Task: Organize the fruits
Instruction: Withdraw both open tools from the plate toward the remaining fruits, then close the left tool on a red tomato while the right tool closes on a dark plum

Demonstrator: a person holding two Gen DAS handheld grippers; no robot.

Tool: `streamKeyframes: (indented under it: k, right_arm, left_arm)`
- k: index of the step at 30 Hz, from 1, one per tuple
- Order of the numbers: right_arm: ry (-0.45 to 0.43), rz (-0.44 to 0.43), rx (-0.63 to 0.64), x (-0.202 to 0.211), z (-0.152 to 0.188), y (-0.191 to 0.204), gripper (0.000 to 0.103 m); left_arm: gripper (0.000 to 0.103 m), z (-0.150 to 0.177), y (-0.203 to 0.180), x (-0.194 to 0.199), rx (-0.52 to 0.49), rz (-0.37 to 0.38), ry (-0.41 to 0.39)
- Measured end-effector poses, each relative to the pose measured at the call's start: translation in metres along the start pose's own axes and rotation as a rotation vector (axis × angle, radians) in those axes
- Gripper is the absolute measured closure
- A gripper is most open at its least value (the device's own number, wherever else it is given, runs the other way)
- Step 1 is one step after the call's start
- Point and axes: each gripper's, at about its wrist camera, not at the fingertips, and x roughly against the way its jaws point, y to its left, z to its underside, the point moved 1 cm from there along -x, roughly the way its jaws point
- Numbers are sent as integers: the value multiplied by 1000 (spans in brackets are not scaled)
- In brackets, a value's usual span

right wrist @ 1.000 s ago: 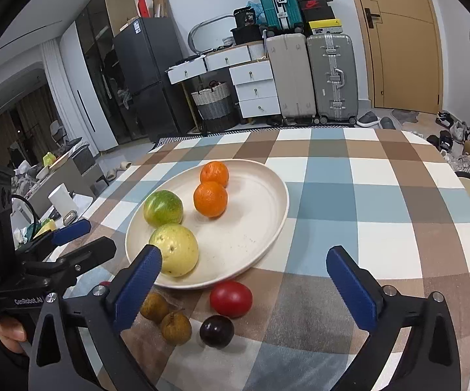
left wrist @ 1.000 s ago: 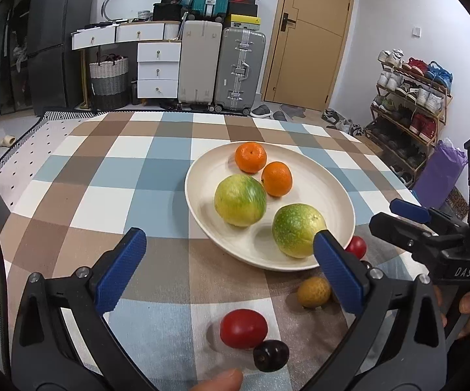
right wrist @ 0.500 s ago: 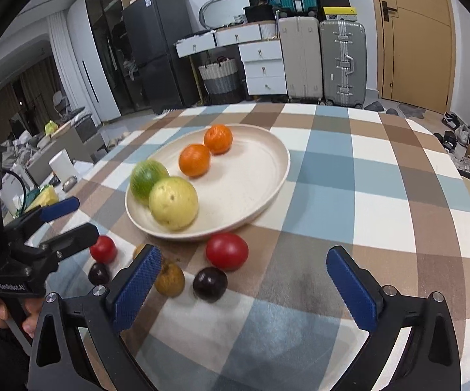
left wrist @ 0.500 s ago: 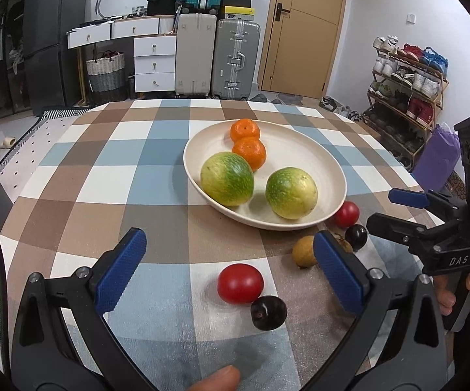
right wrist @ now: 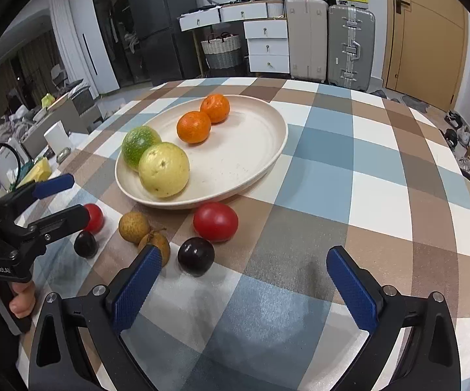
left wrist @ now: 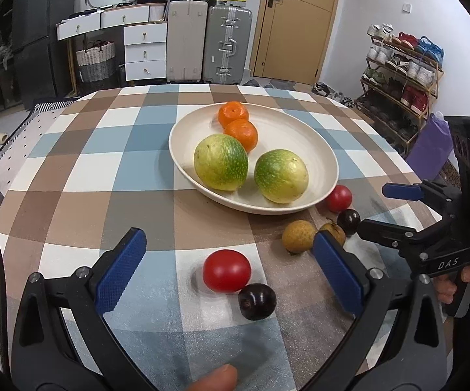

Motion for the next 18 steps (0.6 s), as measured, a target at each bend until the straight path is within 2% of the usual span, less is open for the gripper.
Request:
streamKeyframes:
  k: [7,12,18]
  right_arm:
    - [42,24,56,-10,5,9,0]
    - [41,49,103,-13,8,19,1]
    - [44,56,134,-14,8,25,19]
  left_arm:
    - [1,2,-3,-7,-6,-6,41]
    - [1,3,-3,-11,-7,-6,67]
    - [1,5,-2,-15,-4,13,84]
